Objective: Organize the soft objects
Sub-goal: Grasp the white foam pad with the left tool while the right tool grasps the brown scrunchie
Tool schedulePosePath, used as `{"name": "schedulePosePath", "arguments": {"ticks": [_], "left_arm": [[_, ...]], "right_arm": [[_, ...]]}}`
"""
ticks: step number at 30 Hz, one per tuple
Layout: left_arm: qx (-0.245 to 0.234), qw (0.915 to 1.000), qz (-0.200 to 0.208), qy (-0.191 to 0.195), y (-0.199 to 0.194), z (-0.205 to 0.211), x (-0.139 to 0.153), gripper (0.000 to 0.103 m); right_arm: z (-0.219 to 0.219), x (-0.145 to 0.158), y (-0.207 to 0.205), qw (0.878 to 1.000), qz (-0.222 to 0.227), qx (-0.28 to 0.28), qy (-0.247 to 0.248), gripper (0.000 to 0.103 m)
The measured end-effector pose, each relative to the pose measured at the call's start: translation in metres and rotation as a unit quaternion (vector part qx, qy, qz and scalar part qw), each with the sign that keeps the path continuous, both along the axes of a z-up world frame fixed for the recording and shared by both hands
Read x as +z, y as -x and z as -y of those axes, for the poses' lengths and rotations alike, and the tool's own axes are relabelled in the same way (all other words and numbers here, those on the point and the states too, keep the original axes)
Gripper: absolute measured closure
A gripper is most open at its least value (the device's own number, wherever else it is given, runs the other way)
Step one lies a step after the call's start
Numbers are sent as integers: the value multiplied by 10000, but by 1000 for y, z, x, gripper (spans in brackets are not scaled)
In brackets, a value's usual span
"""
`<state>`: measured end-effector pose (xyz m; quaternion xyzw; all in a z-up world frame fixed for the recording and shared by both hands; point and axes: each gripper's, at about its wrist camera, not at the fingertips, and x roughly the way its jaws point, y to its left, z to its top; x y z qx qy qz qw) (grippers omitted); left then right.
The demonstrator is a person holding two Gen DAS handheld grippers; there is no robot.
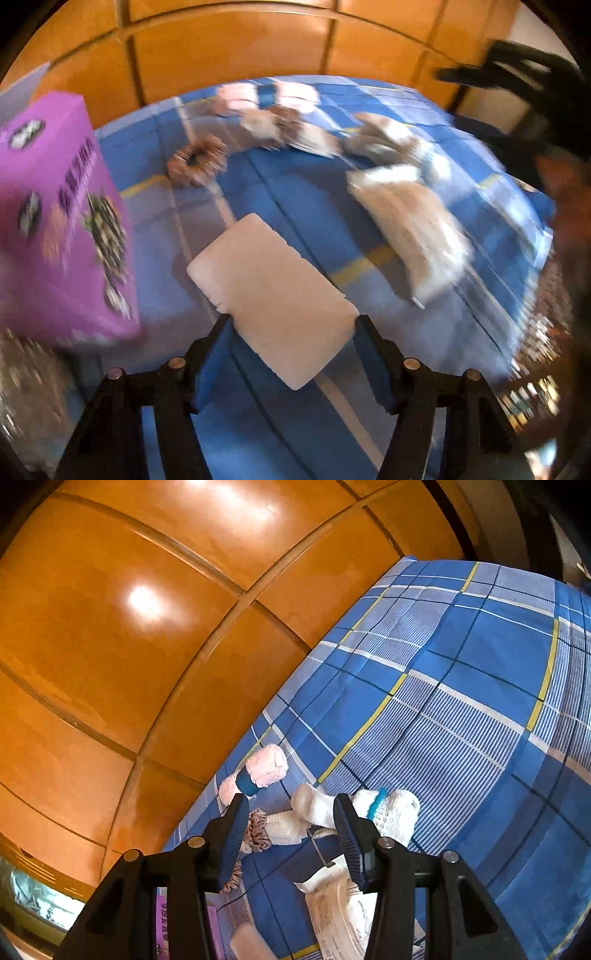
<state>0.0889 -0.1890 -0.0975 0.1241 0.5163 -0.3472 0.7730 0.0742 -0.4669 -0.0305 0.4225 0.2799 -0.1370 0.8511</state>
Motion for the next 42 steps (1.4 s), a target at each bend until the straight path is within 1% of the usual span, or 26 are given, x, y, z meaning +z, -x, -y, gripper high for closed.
{"name": "schedulePosePath", "arguments": {"ticks": [2,3,4,5,6,7,8,11,13,14,18,21,22,23,24,25,26,28,31,34,35,37,40,41,42], "left_arm": [[-363,9993,57,-18,15,-5,3,37],[-488,9988,24,-25,20,-5,4,36],[-516,9987,-12,-13,23,-7,7,31],[-489,9987,-109,10,21,-10,7,27],[-449,9986,-276,48,22,-14,9,27],[-336,9984,-439,77,21,-17,10,23],[-203,9984,-518,96,18,-18,12,21],[217,9961,-814,253,5,-19,14,19],[603,9916,-1094,336,-4,-16,13,18],[689,9905,-1138,354,-6,-14,14,17],[934,9917,-884,15,-13,6,13,15],[944,9926,-622,-435,-17,25,-1,15],[904,9925,-629,-526,-16,27,-6,18],[831,9936,-446,-616,-12,28,-8,24],[763,9947,-190,-668,-7,28,-6,33],[610,9959,-34,-663,-2,24,-5,41],[496,9973,-40,-548,1,19,-3,42],[372,9980,-16,-505,7,3,-1,43],[90,9985,121,-531,20,-25,1,43],[-112,9985,256,-465,31,-51,3,43],[-145,9986,288,-420,32,-56,3,43],[-126,9990,324,-274,36,-69,3,43],[-79,9993,340,-120,36,-76,3,43],[-54,9994,332,-91,35,-77,3,43],[-30,9994,330,-64,36,-79,3,43]], "right_arm": [[-2,-1,-3,10000,-65,63,9,55],[-2,-2,-4,9999,-97,96,7,55],[-3,-2,-5,9998,-136,110,19,55],[-4,-3,-6,9998,-175,108,57,55],[-4,-2,-6,9997,-190,97,80,55],[-4,-2,-6,9997,-196,84,89,55],[-4,-3,-6,9997,-204,70,82,55],[-1,-5,-4,9997,-229,15,11,55],[-1,-5,-4,9997,-238,-7,-4,55],[-1,-5,-4,9997,-240,-3,-5,55],[-4,-3,-5,9997,-248,57,66,55],[-8,-4,-9,9994,-277,207,100,55],[-10,-4,-11,9991,-304,278,126,55],[-15,-4,-15,9984,-339,411,180,55],[-18,-3,-18,9977,-353,524,225,55],[-22,-3,-21,9968,-365,655,272,55],[-29,-3,-26,9949,-395,870,338,55],[-41,-3,-34,9904,-463,1215,462,55],[-66,-4,-47,9780,-607,1853,740,55],[-97,-8,-59,9586,-825,2500,1084,55],[-106,-9,-64,9535,-893,2619,1191,55],[-120,-14,-74,9467,-1049,2787,1232,55],[-137,-24,-98,9411,-1279,2891,1197,55],[-145,-29,-108,9385,-1368,2919,1234,55],[-150,-33,-116,9373,-1431,2932,1225,51]]}}
